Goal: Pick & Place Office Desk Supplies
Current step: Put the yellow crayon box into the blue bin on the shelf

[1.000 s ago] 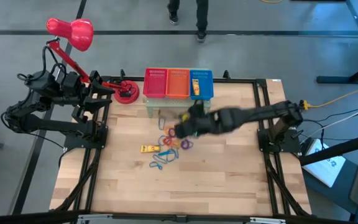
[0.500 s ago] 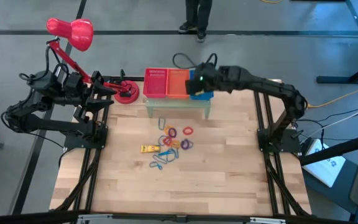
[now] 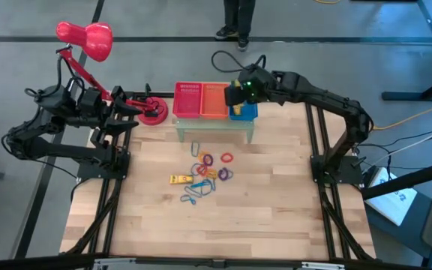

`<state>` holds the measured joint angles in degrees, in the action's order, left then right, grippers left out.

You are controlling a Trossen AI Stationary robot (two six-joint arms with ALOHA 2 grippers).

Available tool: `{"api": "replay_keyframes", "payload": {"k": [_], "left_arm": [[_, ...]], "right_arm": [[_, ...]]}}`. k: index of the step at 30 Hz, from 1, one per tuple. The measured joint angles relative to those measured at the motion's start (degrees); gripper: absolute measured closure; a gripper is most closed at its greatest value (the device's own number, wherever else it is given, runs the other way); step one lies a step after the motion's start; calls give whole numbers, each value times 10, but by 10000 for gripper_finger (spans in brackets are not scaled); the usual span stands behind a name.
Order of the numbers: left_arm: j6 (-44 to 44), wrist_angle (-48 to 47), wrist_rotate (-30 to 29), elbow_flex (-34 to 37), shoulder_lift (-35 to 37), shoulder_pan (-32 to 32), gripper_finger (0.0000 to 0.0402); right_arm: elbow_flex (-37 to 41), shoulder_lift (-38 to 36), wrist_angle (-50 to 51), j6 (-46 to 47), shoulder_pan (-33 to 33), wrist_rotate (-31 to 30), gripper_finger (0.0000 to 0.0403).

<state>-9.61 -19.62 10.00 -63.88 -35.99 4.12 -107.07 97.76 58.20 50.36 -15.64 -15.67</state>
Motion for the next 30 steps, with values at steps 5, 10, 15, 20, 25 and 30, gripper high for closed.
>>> {"api": "replay_keyframes", "payload": {"k": [5, 10, 15, 20, 25, 30], "left_arm": [[0, -4, 0, 0, -2, 0, 237], [2, -4, 0, 0, -2, 0, 237], [2, -4, 0, 0, -2, 0, 237], [2, -4, 1, 0, -3, 0, 237], [-1, -3, 1, 0, -3, 0, 237], [-15, -4, 13, 0, -3, 0, 237]], "right_arm": [[-45, 0, -3, 28, 78, 4, 234], [-48, 8, -5, 107, 179, 13, 234], [-47, 47, 15, 199, 277, 5, 234], [-47, 104, 20, 243, 314, 23, 234], [-47, 167, 27, 243, 330, 104, 234], [-47, 196, 29, 242, 339, 132, 234]]}}
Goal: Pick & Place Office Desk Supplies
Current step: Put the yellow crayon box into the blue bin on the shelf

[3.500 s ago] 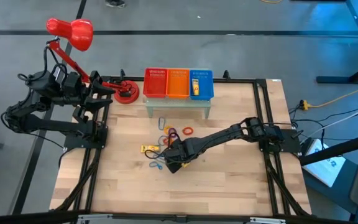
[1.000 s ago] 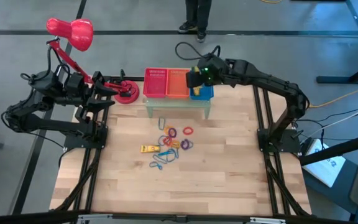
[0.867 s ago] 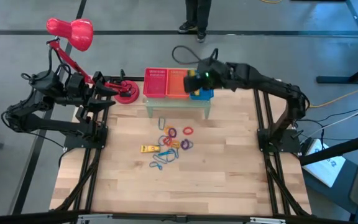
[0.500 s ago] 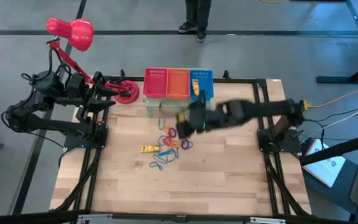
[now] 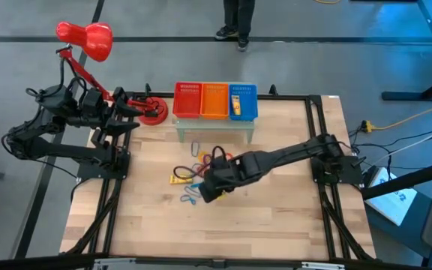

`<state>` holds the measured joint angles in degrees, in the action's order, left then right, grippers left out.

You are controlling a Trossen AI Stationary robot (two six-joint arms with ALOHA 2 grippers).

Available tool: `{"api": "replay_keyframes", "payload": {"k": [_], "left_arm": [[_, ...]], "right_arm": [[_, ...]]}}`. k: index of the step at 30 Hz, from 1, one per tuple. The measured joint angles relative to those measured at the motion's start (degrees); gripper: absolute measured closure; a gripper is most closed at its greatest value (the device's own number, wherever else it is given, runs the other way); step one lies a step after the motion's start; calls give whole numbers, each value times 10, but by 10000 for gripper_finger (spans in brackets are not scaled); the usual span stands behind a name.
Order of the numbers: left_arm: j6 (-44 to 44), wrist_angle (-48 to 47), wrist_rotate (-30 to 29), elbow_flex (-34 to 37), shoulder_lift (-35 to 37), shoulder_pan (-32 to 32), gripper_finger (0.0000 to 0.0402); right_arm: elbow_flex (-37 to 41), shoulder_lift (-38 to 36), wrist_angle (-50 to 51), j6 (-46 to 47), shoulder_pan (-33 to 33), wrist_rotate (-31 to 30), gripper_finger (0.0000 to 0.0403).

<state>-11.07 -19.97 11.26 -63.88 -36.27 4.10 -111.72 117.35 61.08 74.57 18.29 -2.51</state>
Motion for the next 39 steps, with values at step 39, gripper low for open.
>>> {"api": "replay_keyframes", "payload": {"k": [39], "left_arm": [[-12, -7, 7, 0, -1, 0, 237]], "right_arm": [[2, 102, -36, 98, 24, 34, 122]]}}
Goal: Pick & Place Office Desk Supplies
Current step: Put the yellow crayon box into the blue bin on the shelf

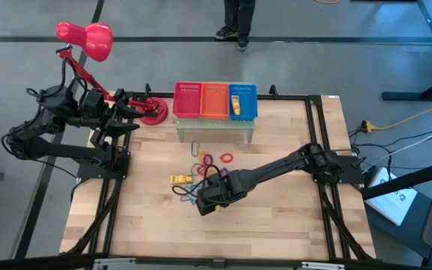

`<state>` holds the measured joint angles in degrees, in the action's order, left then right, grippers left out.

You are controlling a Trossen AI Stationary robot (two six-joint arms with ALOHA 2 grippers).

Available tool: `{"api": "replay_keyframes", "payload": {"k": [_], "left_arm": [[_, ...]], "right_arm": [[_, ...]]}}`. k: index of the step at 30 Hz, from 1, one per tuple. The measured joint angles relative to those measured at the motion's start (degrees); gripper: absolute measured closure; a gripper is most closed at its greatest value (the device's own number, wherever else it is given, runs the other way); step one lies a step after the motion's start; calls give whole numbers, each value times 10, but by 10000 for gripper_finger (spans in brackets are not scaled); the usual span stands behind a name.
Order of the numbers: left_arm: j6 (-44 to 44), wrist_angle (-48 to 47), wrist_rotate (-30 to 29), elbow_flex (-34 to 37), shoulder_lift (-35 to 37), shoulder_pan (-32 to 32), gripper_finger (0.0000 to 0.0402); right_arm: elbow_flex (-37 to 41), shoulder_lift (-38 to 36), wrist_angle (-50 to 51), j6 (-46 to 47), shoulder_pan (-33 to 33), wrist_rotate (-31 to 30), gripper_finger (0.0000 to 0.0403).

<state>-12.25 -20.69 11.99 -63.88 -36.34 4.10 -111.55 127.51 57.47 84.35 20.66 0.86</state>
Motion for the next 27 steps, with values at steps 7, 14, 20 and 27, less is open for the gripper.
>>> {"api": "replay_keyframes", "payload": {"k": [7, 14, 20, 27], "left_arm": [[0, 1, 0, 0, -7, 0, 237], [-1, 2, 1, 0, -15, 0, 237], [-1, 13, 1, 0, -16, 0, 237], [-2, 34, 13, 0, -16, 0, 237]], "right_arm": [[0, 37, 10, 26, 0, -24, 123], [0, 46, 11, 39, 0, -28, 124], [0, 46, 18, 44, -1, -36, 133], [38, 47, -2, 54, 0, -17, 158]]}}
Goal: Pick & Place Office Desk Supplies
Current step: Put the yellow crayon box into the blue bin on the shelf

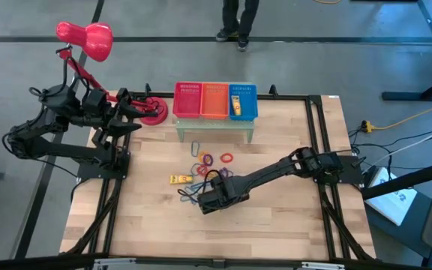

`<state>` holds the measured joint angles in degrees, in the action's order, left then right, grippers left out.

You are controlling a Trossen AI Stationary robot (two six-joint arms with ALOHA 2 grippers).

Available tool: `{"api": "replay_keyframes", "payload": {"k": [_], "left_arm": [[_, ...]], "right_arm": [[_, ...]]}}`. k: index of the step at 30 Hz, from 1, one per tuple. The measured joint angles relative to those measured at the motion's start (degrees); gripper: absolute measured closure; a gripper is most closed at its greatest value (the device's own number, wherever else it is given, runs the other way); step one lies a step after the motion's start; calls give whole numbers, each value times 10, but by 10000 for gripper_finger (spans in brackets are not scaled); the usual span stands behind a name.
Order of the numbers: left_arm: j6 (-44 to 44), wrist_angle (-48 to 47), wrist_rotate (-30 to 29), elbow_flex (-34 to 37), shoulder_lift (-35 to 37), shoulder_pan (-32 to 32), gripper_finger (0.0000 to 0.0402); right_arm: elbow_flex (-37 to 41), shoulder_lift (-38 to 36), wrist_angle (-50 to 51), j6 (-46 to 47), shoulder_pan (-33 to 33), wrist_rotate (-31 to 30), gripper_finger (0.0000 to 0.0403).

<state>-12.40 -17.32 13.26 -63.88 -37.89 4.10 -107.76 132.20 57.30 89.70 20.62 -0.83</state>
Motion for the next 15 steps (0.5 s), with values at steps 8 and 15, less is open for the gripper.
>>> {"api": "replay_keyframes", "payload": {"k": [8, 15], "left_arm": [[-2, 0, 0, 0, 0, 0, 237], [-4, 0, 0, 0, 0, 0, 237]], "right_arm": [[3, 0, -34, -2, 1, -1, 209], [3, 0, -38, -7, 0, -2, 288]]}}
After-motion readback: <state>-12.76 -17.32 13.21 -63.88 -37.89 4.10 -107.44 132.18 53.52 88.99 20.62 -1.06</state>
